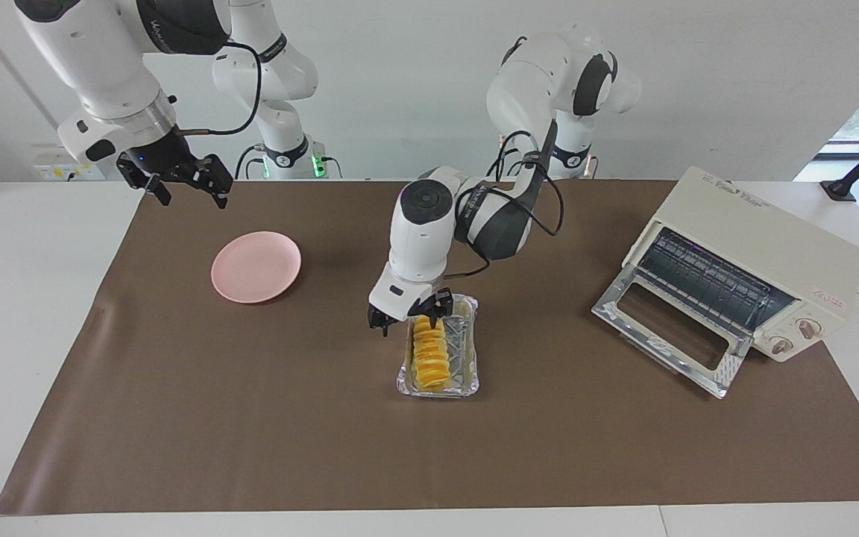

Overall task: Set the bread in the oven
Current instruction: 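Reach the left gripper to the foil tray and grasp its edge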

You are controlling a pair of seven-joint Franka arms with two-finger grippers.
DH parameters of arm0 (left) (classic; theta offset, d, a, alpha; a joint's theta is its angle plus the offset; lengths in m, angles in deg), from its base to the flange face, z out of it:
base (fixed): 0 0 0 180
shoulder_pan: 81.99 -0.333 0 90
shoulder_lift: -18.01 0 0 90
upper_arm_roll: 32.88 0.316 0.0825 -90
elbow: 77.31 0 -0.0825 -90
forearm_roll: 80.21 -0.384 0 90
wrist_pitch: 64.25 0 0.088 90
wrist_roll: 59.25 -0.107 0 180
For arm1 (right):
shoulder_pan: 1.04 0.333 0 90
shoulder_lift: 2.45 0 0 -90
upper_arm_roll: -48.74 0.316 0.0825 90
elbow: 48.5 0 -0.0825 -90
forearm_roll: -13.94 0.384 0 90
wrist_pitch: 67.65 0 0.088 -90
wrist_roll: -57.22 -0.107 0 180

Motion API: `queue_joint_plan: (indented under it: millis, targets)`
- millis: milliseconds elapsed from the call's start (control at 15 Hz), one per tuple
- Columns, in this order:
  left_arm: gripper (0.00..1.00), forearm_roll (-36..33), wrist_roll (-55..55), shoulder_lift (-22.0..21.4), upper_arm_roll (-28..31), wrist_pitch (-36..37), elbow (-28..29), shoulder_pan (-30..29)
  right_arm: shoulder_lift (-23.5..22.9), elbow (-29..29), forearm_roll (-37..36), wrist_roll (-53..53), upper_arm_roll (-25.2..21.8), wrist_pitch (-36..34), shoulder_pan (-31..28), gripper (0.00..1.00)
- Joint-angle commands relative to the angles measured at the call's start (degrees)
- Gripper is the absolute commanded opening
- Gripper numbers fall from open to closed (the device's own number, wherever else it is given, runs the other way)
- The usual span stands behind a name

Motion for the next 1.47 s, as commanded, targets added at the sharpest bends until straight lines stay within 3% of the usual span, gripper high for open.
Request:
queue_joint_plan:
  millis: [0,201,334,802,936,1137,1337,1404]
  targets:
    - [0.96,1.5,0.3,-0.3,1.5,-1.0,2.7,1.8,0.4,-0.2,-0.8,1.4,0.6,-0.7,-0.9,1.0]
    - [0.85,1.9,0.3,-0.5,1.5,-1.6,4.4,1.8,0.4,-0.2,-0.8,1.4,0.7,-0.7,-0.8,1.0]
    - [0.66,2.8,1.2,-0.5,1.5,-2.0,4.7,1.8,0.4,-0.2,-0.8,1.4,0.7,-0.7,-0.9,1.0]
    - [0.65,2.7,1.3,-0.5,1.5,-5.2,7.0,1.7,0.4,-0.2,-0.7,1.4,0.7,-0.6,-0.8,1.0]
    - [0.6,2.7,1.5,-0.5,1.6,-5.7,7.1,1.9,0.4,-0.2,-0.8,1.4,0.7,-0.7,-0.8,1.0]
    - [0.37,2.7,2.8,-0.5,1.5,-6.7,7.7,1.9,0.4,-0.2,-0.8,1.4,0.7,-0.7,-0.8,1.0]
    - [0.35,2.7,2.8,-0.4,1.6,-8.7,9.1,1.3,0.4,-0.2,-0.8,1.4,0.7,-0.7,-0.8,1.0]
    - [0.23,2.7,2.8,-0.5,1.6,-8.5,9.2,1.3,0.4,-0.2,-0.8,1.4,0.7,-0.7,-0.8,1.0]
